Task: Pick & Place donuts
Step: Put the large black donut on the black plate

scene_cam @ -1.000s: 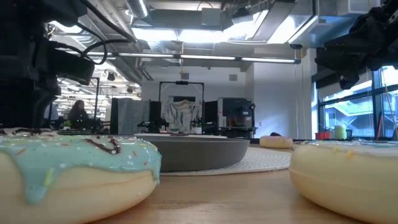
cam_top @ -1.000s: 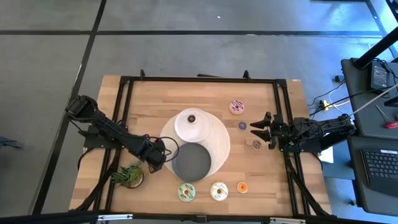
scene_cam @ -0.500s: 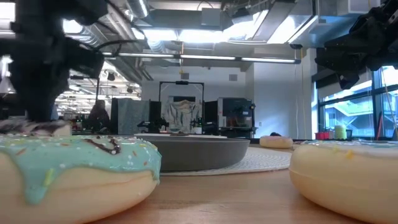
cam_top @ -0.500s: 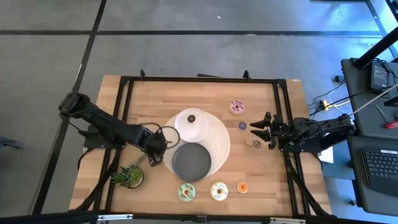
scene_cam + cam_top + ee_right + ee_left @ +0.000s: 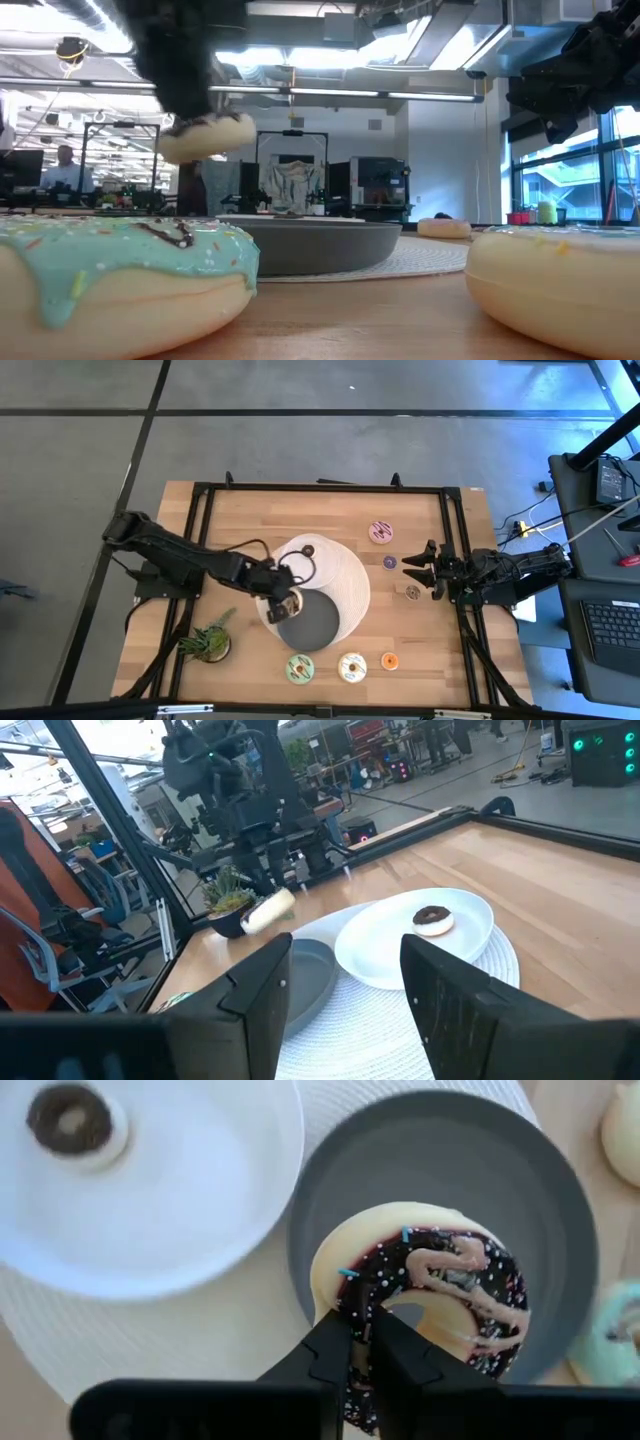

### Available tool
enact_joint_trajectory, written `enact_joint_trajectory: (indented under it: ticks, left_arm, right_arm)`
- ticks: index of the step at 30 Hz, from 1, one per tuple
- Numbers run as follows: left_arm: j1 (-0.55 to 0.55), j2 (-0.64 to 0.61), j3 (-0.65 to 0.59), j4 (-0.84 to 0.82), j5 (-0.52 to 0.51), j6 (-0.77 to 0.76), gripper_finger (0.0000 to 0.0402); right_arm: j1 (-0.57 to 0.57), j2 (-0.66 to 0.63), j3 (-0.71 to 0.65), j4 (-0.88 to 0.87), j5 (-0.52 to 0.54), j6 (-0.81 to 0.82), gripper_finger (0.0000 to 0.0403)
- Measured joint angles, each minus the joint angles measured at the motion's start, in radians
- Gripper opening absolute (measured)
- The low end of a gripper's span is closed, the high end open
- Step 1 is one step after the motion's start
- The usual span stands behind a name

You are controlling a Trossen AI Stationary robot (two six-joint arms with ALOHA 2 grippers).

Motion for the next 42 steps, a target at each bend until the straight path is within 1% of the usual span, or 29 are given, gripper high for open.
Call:
enact_joint_trajectory:
  ticks: [7,13,20,32,42]
  left_arm:
    - [0.044,0.204,0.153,-0.001,0.012,0.073,0.0024]
    - [0.072,0.319,0.211,-0.022,0.091,0.122,0.0024]
    - [0.087,0.346,0.214,-0.030,0.099,0.126,0.0025]
    - [0.089,0.346,0.214,-0.001,0.098,0.127,0.0044]
    - [0.089,0.346,0.214,-0.001,0.090,0.126,0.0042]
  right_arm:
    - [0.000,0.000,0.000,0.000,0.000,0.003,0.0188]
    - [0.000,0.000,0.000,0.000,0.000,0.003,0.0188]
    - [0.000,0.000,0.000,0.000,0.000,0.002,0.0188]
    - [0.000,0.000,0.000,0.000,0.000,0.000,0.0188]
    - [0.000,0.000,0.000,0.000,0.000,0.000,0.0188]
